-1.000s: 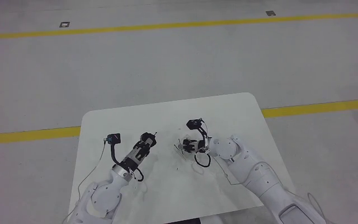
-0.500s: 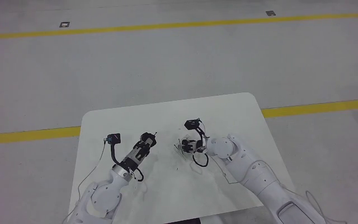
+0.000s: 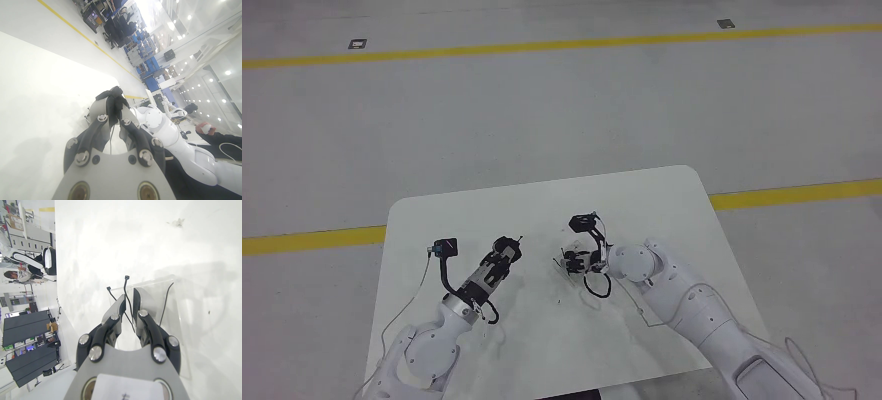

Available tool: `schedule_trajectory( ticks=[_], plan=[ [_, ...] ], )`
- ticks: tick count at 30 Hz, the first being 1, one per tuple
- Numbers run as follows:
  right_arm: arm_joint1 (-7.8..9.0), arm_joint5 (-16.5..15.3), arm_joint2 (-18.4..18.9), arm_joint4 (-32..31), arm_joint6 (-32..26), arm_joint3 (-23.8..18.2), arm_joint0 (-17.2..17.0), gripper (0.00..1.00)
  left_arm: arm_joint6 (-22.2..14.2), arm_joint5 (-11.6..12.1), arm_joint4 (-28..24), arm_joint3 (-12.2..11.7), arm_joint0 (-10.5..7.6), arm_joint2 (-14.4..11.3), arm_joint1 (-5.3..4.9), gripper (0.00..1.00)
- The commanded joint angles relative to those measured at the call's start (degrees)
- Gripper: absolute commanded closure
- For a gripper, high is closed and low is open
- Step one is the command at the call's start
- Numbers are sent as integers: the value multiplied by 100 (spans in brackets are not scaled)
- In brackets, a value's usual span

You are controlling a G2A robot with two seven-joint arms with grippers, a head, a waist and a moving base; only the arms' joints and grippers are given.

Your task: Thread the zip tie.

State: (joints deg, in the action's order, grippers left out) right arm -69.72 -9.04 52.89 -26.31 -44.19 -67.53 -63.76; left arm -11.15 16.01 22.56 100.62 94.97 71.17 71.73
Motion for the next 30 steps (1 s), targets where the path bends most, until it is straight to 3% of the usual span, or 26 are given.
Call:
schedule_trajectory(
  ticks=[1,4,16,26,30],
  plan=[
    [-7,35,-14,-11,13,23,14,92,0,0,0,0,0,0,0,100],
    [-17,72,-27,-9,38,52,23,100,0,0,0,0,0,0,0,100],
    [44,-11,161,7,95,-144,-137,100,0,0,0,0,0,0,0,100],
    [248,-312,809,250,81,-736,-628,100,0,0,0,0,0,0,0,100],
    [370,-598,1322,741,22,-1149,-993,100,0,0,0,0,0,0,0,100]
  ],
)
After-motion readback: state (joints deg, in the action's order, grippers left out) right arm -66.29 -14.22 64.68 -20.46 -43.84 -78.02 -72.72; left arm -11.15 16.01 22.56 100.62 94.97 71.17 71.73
